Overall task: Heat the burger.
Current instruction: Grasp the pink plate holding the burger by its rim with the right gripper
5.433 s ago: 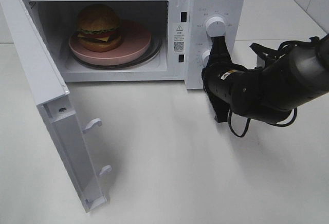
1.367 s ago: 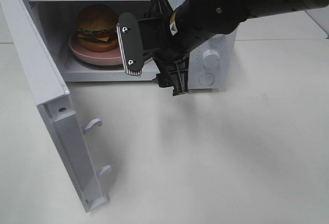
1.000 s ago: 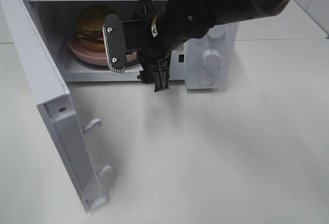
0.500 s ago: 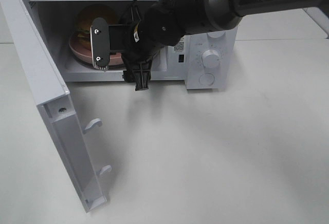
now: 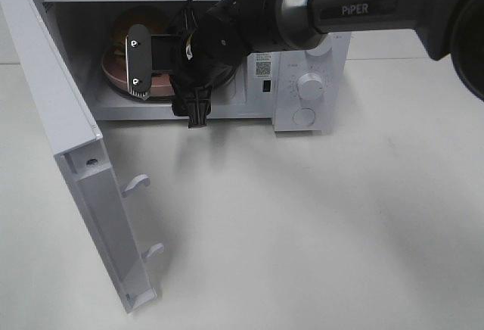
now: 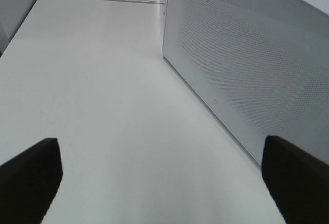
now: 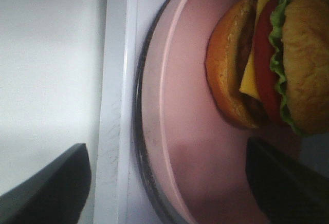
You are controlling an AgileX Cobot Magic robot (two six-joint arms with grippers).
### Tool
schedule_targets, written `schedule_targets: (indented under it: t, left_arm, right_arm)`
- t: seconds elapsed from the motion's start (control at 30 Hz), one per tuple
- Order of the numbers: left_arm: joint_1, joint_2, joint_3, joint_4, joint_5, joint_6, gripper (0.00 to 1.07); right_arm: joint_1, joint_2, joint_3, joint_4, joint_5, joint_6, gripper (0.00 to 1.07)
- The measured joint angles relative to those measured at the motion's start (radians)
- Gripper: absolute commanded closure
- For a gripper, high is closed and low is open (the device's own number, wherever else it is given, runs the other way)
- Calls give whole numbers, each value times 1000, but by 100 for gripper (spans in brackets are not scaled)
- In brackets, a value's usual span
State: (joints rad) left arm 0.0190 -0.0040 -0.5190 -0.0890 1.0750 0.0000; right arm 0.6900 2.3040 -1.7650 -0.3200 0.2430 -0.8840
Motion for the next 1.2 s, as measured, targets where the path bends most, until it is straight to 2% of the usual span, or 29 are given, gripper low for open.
schedule_targets:
  t: [0.5, 0.7, 0.77, 0.87, 0.93, 0.97, 1.0, 1.03, 1.07, 1.13, 1.2]
  left_arm:
    - [0, 0, 0, 0, 0, 0, 9]
    - [0, 0, 0, 0, 0, 0, 9]
    - [0, 0, 0, 0, 0, 0, 9]
    - [0, 0, 0, 0, 0, 0, 9]
    - [0, 0, 0, 0, 0, 0, 9]
    - [0, 0, 0, 0, 0, 0, 9]
    - [0, 0, 0, 0, 0, 0, 9]
    - [0, 0, 0, 0, 0, 0, 9]
    - [0, 0, 0, 0, 0, 0, 9]
    - [0, 0, 0, 0, 0, 0, 9]
    - [0, 0, 0, 0, 0, 0, 9]
  right_arm:
    - [-41, 82, -72, 43, 22, -1, 30]
    - [-46, 101, -74, 45, 23, -6, 35]
    - [-46, 103, -74, 48, 22, -6, 49]
    - [-46, 104, -74, 48, 23, -7, 55]
    - [-44, 104, -74, 50, 41, -8, 79]
    - [-44, 104, -74, 50, 41, -8, 79]
    - [-42, 104, -74, 51, 50, -8, 85]
    - [-39, 104, -74, 53, 69, -10, 96]
    - [-39, 104, -74, 53, 69, -10, 96]
    - [-34, 101, -74, 52, 80, -39, 107]
    - [-33, 94, -74, 52, 88, -66, 107]
